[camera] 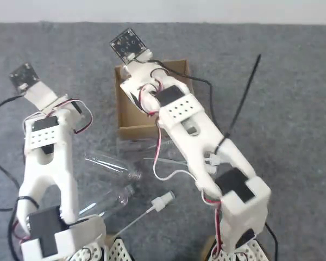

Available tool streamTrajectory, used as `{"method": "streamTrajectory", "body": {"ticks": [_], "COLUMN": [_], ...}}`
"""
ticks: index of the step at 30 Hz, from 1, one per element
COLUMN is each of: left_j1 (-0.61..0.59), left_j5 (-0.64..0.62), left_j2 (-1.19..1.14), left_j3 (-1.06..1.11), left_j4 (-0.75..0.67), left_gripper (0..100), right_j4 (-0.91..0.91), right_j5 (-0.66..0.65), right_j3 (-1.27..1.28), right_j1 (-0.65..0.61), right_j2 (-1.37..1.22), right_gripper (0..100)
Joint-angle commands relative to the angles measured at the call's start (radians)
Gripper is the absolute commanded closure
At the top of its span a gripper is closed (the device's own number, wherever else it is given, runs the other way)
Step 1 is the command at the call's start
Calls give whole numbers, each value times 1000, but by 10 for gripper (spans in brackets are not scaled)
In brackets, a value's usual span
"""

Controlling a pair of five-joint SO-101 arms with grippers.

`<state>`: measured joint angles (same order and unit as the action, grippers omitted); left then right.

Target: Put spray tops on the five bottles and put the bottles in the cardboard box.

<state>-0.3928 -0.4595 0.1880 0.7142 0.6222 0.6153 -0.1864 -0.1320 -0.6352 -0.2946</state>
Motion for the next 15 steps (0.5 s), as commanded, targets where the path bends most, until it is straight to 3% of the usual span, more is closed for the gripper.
{"method": "streamTrajectory", "body": {"ticks": [1, 15], "left_j1": [-8, -34], "left_j5": [-3, -3], "left_j2": [64, 64], "left_j3": [-74, -74], "left_j4": [8, 8], "left_gripper": [987, 987], "right_j4": [-19, -19], "right_j5": [-14, -14], "right_j3": [-195, -434], "right_j1": [-5, -5], "right_j2": [-82, -384], "right_gripper": [986, 986]}}
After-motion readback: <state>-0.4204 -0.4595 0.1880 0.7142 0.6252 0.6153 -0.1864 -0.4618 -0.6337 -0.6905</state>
